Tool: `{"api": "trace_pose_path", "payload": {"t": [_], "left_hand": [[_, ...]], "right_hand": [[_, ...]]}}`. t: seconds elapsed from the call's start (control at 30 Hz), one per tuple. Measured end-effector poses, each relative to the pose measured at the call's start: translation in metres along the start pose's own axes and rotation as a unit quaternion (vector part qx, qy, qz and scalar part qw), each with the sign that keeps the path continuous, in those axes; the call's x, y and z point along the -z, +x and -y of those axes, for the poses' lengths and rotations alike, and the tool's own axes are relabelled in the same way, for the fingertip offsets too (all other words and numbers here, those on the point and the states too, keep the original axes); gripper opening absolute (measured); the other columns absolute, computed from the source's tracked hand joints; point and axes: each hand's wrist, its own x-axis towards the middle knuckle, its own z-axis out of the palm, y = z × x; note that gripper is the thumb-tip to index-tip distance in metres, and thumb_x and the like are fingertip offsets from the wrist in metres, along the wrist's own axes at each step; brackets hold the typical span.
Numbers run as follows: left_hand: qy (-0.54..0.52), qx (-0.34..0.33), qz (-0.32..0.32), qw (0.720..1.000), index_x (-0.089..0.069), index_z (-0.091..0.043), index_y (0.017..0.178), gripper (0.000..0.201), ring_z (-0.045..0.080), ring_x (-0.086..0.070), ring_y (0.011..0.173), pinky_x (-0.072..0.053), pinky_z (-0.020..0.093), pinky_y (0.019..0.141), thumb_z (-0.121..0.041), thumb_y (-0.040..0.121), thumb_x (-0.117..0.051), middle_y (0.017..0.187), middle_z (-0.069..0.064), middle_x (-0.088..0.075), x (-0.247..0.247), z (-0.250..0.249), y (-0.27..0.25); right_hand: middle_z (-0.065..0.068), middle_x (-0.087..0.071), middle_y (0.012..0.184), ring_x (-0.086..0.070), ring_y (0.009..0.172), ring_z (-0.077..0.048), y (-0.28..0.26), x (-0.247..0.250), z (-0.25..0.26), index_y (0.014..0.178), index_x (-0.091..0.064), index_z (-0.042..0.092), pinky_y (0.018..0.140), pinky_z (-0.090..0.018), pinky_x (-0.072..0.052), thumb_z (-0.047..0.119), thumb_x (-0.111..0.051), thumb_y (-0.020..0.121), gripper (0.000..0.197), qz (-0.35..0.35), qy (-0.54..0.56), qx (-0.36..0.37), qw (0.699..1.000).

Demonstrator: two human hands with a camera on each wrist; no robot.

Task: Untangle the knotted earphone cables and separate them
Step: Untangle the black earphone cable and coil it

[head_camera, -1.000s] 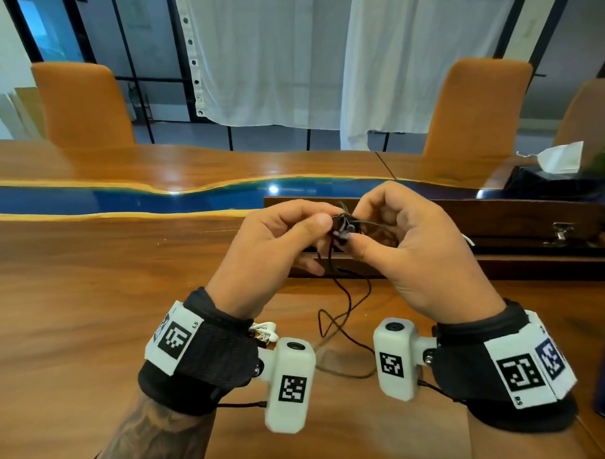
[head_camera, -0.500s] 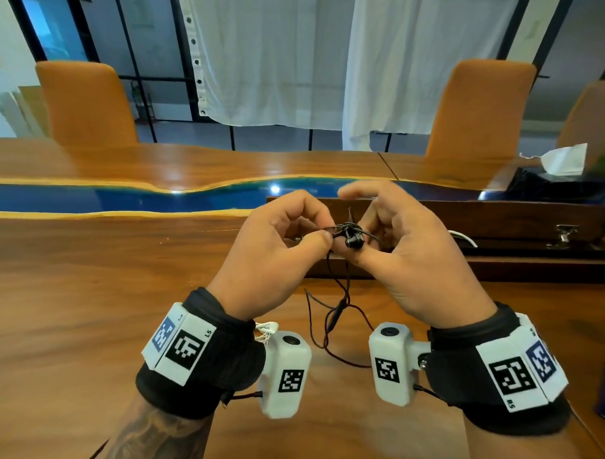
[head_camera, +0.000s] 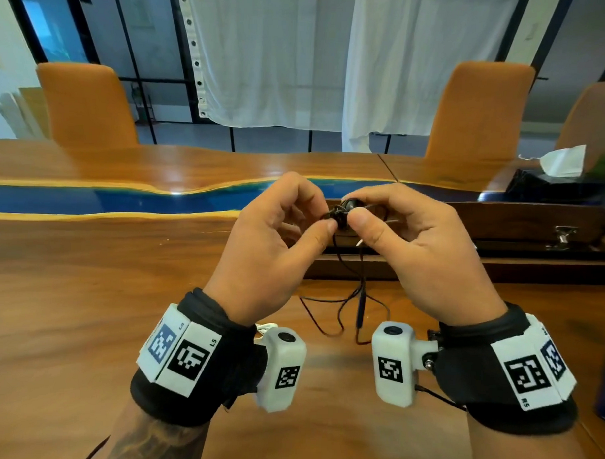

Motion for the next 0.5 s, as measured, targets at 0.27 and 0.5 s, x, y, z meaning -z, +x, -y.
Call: {"api": "trace_pose_path", "payload": {"t": [0.27, 0.5], "left_hand": [[-0.037, 0.053, 0.028, 0.997, -0.071, -0.020, 0.106, 0.014, 0.012, -0.068, 0.096, -0.057, 0.031, 0.085, -0.017, 0.094, -0.066, 0.098, -0.007, -0.072, -0.0033, 0.0025, 0.0008], [-0.173, 0.130, 0.034, 0.976, -0.069, -0.013, 0.104, 0.018, 0.021, -0.069, 0.096, -0.060, 0.037, 0.084, -0.026, 0.091, -0.069, 0.100, 0.007, -0.071, -0.0060, 0.0035, 0.0007]], "right_hand": [[-0.004, -0.073, 0.101, -0.070, 0.098, -0.014, 0.0012, 0.0005, -0.0048, 0.119, -0.068, 0.016, 0.085, -0.026, -0.056, 0.002, -0.063, 0.096, 0.027, -0.010, 0.087, -0.013, 0.996], [-0.001, -0.069, 0.093, -0.067, 0.088, -0.014, 0.0014, -0.0012, -0.0029, 0.103, -0.068, 0.015, 0.079, -0.024, -0.056, 0.007, -0.067, 0.094, 0.012, -0.042, 0.086, -0.020, 0.995]]}}
